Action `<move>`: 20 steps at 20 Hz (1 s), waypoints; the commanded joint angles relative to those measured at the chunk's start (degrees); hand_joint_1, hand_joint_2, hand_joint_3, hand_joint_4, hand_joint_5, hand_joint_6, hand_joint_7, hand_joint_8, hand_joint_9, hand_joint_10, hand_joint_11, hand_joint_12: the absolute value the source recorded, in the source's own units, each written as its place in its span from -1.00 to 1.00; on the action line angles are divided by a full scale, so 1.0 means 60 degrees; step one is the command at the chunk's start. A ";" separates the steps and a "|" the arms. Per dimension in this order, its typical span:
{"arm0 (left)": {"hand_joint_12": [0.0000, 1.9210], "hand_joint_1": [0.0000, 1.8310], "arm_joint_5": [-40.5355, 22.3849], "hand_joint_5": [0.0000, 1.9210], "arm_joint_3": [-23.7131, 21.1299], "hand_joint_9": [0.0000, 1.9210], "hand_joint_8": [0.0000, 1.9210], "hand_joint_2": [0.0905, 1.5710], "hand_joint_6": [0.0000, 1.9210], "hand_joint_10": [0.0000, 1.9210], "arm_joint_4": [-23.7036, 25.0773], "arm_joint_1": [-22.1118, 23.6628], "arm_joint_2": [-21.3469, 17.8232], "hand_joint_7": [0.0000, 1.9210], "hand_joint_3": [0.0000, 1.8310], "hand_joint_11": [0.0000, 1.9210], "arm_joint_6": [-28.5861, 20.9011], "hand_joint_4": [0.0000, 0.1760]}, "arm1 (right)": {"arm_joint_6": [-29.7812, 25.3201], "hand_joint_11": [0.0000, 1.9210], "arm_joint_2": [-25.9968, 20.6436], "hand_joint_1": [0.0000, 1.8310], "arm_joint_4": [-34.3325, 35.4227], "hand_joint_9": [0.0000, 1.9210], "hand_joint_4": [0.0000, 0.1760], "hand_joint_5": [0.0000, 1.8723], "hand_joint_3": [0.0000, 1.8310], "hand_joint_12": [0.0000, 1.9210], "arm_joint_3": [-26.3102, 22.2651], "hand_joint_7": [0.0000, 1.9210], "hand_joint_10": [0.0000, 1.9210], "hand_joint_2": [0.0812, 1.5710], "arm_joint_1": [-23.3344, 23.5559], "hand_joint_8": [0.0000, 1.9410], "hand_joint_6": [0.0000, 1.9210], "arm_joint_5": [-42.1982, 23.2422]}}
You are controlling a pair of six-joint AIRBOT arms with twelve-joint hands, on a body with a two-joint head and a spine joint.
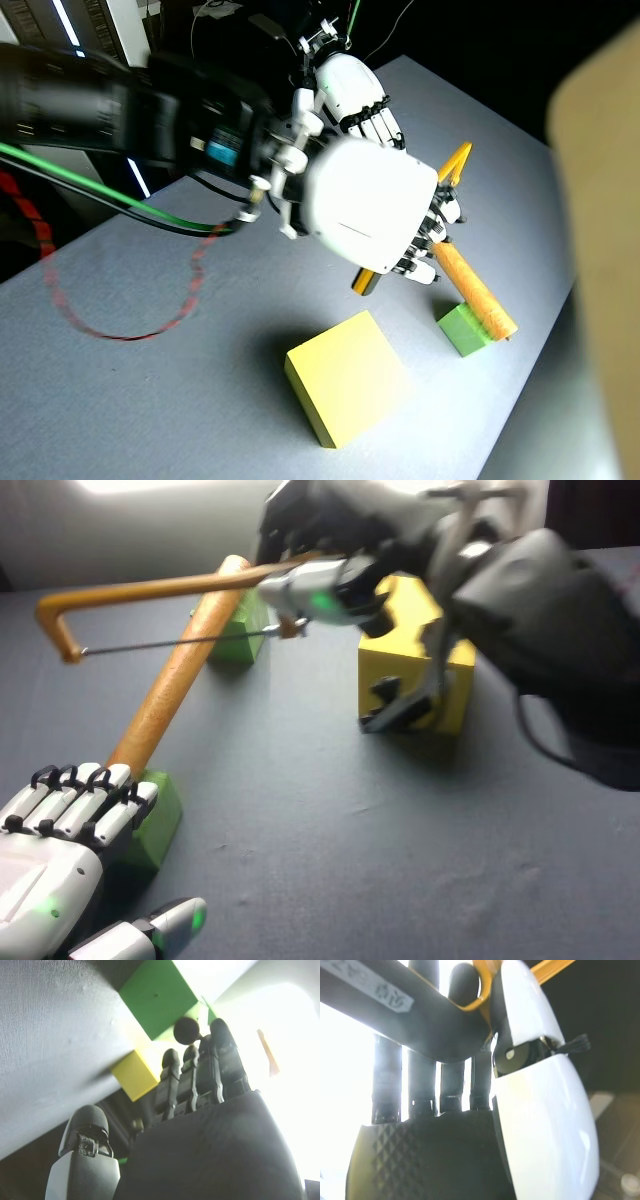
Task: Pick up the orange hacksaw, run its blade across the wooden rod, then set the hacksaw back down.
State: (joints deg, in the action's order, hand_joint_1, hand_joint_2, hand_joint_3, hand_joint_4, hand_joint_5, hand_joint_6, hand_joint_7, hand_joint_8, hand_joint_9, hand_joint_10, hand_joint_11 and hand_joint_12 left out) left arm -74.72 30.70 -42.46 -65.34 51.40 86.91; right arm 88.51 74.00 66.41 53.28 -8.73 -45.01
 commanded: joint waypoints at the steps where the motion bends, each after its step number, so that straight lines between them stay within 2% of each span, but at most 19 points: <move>1: -0.59 -1.00 -0.0203 -0.85 0.0023 -0.84 -1.00 0.51 -1.00 -1.00 0.0303 0.0033 0.0029 -0.83 -1.00 -1.00 -0.0065 -1.00 | -0.0183 -0.16 -0.0307 0.35 -0.0570 0.32 -1.00 0.05 -1.00 0.10 -0.0226 0.18 -0.97 0.35 0.0139 -0.18 -0.03 -0.0582; 4: -0.59 -1.00 -0.0203 -0.85 0.0006 -0.84 -1.00 0.51 -1.00 -1.00 0.0303 0.0036 -0.0007 -0.83 -1.00 -1.00 -0.0073 -1.00 | -0.0663 -0.16 -0.1865 0.35 -0.0579 0.33 -1.00 0.04 -1.00 0.10 -0.1419 0.18 -0.97 0.35 0.0021 -0.18 -0.03 -0.0647; 5: -0.64 -1.00 -0.0203 -0.86 0.0006 -0.85 -1.00 0.51 -1.00 -1.00 0.0303 0.0036 -0.0016 -0.84 -1.00 -1.00 -0.0076 -1.00 | -0.0761 -0.16 -0.2247 0.35 -0.0581 0.33 -1.00 0.04 -1.00 0.10 -0.1711 0.18 -0.97 0.35 -0.0071 -0.18 -0.03 -0.0637; 6: -0.54 -1.00 -0.0203 -0.84 0.0003 -0.81 -0.99 0.50 -0.99 -0.99 0.0303 0.0036 -0.0026 -0.80 -1.00 -1.00 -0.0085 -1.00 | -0.0788 -0.13 -0.2618 0.35 -0.0585 0.33 -1.00 0.06 -1.00 0.08 -0.1980 0.20 -0.97 0.34 -0.0220 -0.22 -0.04 -0.0571; 7: -0.58 -1.00 -0.0203 -0.86 -0.0004 -0.82 -0.99 0.50 -1.00 -1.00 0.0303 0.0036 -0.0040 -0.83 -1.00 -1.00 -0.0085 -1.00 | -0.0880 -0.12 -0.2956 0.36 -0.0639 0.33 -1.00 0.08 -1.00 0.06 -0.2195 0.21 -0.97 0.33 -0.0389 -0.24 -0.07 -0.0540; 9: -0.65 -1.00 -0.0203 -0.88 -0.0021 -0.85 -1.00 0.51 -1.00 -1.00 0.0303 0.0037 -0.0058 -0.85 -1.00 -1.00 -0.0085 -1.00 | -0.1516 -0.13 -0.3378 0.35 -0.1454 0.33 -1.00 0.05 -1.00 0.07 -0.2376 0.20 -0.98 0.34 -0.1055 -0.22 -0.03 -0.0881; 10: -0.57 -1.00 -0.0203 -0.85 -0.0030 -0.83 -0.99 0.53 -0.99 -0.99 0.0303 0.0038 -0.0058 -0.83 -1.00 -1.00 -0.0089 -1.00 | -0.1687 -0.13 -0.3413 0.35 -0.1645 0.34 -1.00 0.04 -1.00 0.06 -0.2376 0.19 -0.98 0.34 -0.1331 -0.21 -0.01 -0.1069; 11: -0.65 -1.00 -0.0203 -0.87 -0.0042 -0.85 -0.99 0.52 -0.99 -0.99 0.0303 0.0038 -0.0057 -0.84 -1.00 -1.00 -0.0093 -1.00 | -0.1823 -0.13 -0.3428 0.35 -0.1646 0.34 -1.00 0.04 -1.00 0.06 -0.2375 0.20 -0.98 0.34 -0.1602 -0.21 -0.01 -0.1125; 14: -0.71 -1.00 -0.0203 -0.89 -0.0069 -0.87 -1.00 0.52 -1.00 -1.00 0.0303 0.0066 -0.0059 -0.86 -1.00 -1.00 -0.0096 -1.00 | -0.2092 -0.11 -0.3369 0.36 -0.1645 0.34 -1.00 0.07 -1.00 0.05 -0.2339 0.21 -0.98 0.33 -0.2097 -0.24 -0.07 -0.1189; 15: -0.63 -1.00 -0.0203 -0.86 -0.0094 -0.85 -0.99 0.52 -0.99 -0.99 0.0303 0.0082 -0.0084 -0.84 -1.00 -1.00 -0.0096 -1.00 | -0.2148 -0.11 -0.3246 0.36 -0.1644 0.34 -1.00 0.07 -1.00 0.05 -0.2217 0.21 -0.98 0.33 -0.2267 -0.24 -0.07 -0.1237; 16: -0.67 -1.00 -0.0203 -0.87 -0.0116 -0.87 -0.99 0.52 -1.00 -1.00 0.0303 0.0091 -0.0114 -0.86 -1.00 -1.00 -0.0096 -1.00 | -0.2150 -0.12 -0.3121 0.36 -0.1644 0.34 -1.00 0.08 -1.00 0.05 -0.2071 0.21 -0.98 0.33 -0.2388 -0.24 -0.07 -0.1291; 17: -0.57 -1.00 -0.0203 -0.83 -0.0158 -0.82 -0.99 0.51 -0.99 -0.99 0.0303 0.0110 -0.0167 -0.81 -1.00 -1.00 -0.0096 -1.00 | -0.2213 -0.13 -0.2991 0.36 -0.1644 0.33 -1.00 0.08 -1.00 0.04 -0.1909 0.21 -0.99 0.33 -0.2506 -0.24 -0.08 -0.1346; 20: -0.65 -1.00 -0.0202 -0.89 -0.0233 -0.85 -1.00 0.51 -1.00 -1.00 0.0303 0.0222 -0.0309 -0.85 -1.00 -1.00 -0.0101 -1.00 | -0.2401 -0.13 -0.2685 0.36 -0.1641 0.32 -1.00 0.08 -1.00 0.04 -0.1496 0.21 -0.99 0.33 -0.3034 -0.24 -0.07 -0.1422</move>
State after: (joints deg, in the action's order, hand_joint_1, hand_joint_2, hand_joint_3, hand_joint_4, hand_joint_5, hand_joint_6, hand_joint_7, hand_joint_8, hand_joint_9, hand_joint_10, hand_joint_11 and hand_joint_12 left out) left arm -73.71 29.45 -42.98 -64.10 49.36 86.67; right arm 74.87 58.48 59.55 44.66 -27.75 -48.84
